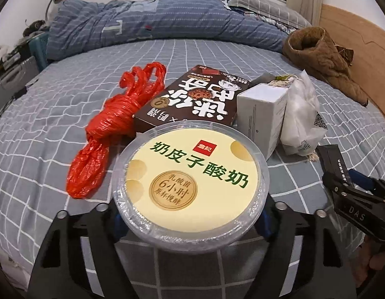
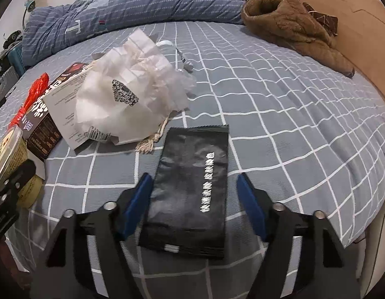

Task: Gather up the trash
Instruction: 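Grasp the yogurt cup with the left gripper while the right grasps the black sachet, then carry the yogurt cup and black sachet down over the trash bin with both grippers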

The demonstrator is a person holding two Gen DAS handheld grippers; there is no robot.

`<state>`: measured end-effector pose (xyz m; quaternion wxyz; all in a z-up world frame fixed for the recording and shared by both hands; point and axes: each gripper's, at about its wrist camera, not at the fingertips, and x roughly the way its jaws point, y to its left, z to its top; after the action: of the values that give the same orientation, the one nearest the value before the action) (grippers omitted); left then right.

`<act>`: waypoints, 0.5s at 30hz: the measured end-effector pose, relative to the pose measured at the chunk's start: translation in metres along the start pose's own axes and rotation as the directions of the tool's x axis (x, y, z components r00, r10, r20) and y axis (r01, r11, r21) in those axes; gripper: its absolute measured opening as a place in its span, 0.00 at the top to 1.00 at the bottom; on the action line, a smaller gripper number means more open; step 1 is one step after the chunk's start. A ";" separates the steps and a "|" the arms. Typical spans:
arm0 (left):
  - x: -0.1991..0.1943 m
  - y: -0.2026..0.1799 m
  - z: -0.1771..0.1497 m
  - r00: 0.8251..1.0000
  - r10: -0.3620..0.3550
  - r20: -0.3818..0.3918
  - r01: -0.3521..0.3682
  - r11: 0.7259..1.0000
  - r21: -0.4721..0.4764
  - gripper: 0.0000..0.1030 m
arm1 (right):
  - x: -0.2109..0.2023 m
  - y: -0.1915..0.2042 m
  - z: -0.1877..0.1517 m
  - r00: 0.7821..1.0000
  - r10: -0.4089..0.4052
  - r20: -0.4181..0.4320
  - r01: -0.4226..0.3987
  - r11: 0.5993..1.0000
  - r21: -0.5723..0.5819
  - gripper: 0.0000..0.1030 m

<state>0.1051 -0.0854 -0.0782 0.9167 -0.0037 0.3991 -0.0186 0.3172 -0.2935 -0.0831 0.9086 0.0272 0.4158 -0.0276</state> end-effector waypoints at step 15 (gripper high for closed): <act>-0.008 -0.003 -0.003 1.000 0.003 0.012 -0.003 1.000 0.014 0.29 | -0.006 -0.001 0.000 1.000 0.016 0.011 -0.016 1.000 0.006 0.52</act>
<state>0.0970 -0.0882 -0.0743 0.9192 0.0034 0.3933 -0.0200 0.3131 -0.2940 -0.0791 0.9111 0.0329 0.4104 -0.0215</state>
